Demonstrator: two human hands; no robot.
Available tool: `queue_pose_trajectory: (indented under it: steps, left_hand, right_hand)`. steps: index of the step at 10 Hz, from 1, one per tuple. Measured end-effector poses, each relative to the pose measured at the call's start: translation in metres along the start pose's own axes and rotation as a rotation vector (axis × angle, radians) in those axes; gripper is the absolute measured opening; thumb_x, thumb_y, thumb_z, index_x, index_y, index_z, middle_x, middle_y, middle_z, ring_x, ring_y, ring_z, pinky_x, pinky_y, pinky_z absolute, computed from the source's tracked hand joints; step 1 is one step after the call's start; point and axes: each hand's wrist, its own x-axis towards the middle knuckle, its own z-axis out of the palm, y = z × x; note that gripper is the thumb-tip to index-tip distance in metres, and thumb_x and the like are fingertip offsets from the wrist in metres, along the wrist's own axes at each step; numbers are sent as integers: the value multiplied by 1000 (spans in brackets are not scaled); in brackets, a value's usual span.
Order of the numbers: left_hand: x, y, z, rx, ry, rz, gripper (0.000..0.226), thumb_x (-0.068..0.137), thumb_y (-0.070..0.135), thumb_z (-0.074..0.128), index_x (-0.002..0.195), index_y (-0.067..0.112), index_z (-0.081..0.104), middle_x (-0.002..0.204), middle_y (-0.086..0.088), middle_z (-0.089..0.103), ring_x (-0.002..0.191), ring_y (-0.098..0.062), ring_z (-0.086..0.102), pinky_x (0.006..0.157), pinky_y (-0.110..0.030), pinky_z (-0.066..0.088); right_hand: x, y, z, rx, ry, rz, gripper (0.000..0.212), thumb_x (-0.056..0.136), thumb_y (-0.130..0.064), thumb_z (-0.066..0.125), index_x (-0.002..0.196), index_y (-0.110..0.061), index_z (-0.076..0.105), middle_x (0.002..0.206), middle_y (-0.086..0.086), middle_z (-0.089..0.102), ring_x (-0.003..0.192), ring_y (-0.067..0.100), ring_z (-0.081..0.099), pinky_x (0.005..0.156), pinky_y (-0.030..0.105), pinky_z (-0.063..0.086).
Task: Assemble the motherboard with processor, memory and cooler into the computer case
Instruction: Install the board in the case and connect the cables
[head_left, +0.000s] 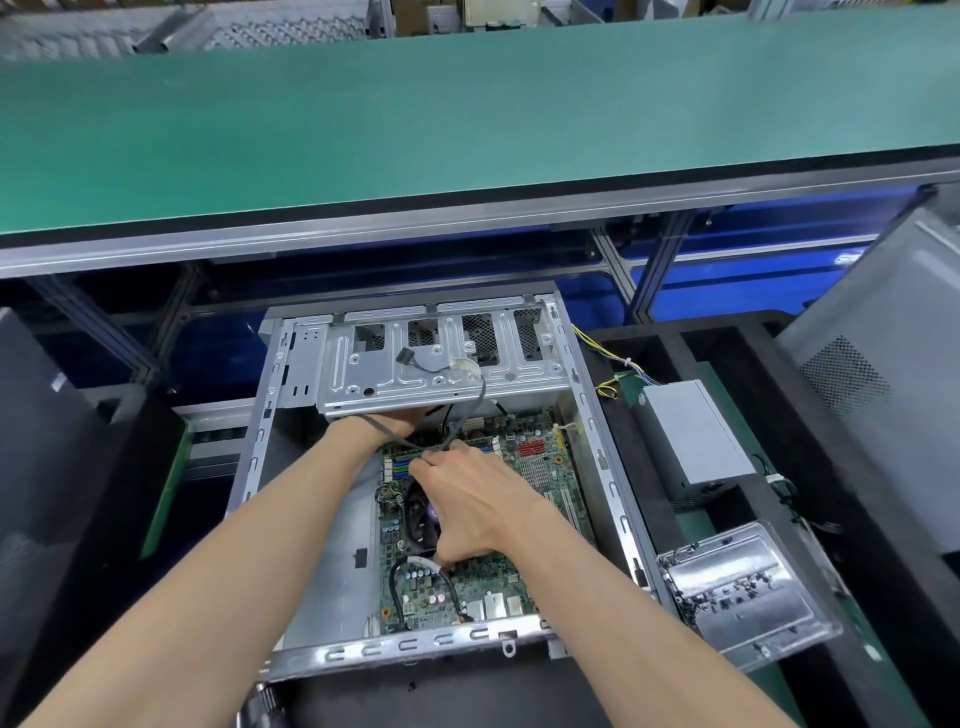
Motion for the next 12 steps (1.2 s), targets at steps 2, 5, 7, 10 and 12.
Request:
queue_pose_trajectory:
  steps: [2,5,7,10,12]
  left_hand:
    - [-22,-10,2,1767,-141,474,34,105,23,40,72,20,43,58,3,49,53,-11,41,63,-27,36]
    - [-23,-8,-7,1622,-202,453,30,106,32,45,89,14,60,59,-2,60,42,-9,28,38,-19,28]
    - [-22,-13,-3,1946,-54,704,40,100,16,50,63,26,40,58,14,44,52,4,35,58,-14,31]
    - [-13,-9,-8,2229,114,795,37,104,26,47,69,29,34,72,11,31,62,1,26,56,-13,23]
    - [-8,-24,-10,2405,59,1172,21,104,14,40,108,9,61,111,-5,60,106,-19,54,103,-35,41]
  right_hand:
    - [0,0,-1,6,-2,6,43,61,-19,74,89,-14,41,82,1,40,80,25,40,60,37,38]
    - [-1,-2,-1,20,-9,4,42,63,-18,73,87,-14,40,83,2,42,80,26,41,59,38,39]
    - [0,-2,-3,19,-26,6,44,63,-20,75,90,-13,41,86,4,45,83,26,42,63,41,47]
    - [-1,-4,-5,-8,-15,2,49,62,-23,77,92,-14,39,85,3,44,83,25,40,61,39,40]
    - [0,-4,-4,-27,-1,4,46,58,-21,77,86,-13,42,70,0,37,76,27,44,56,36,39]
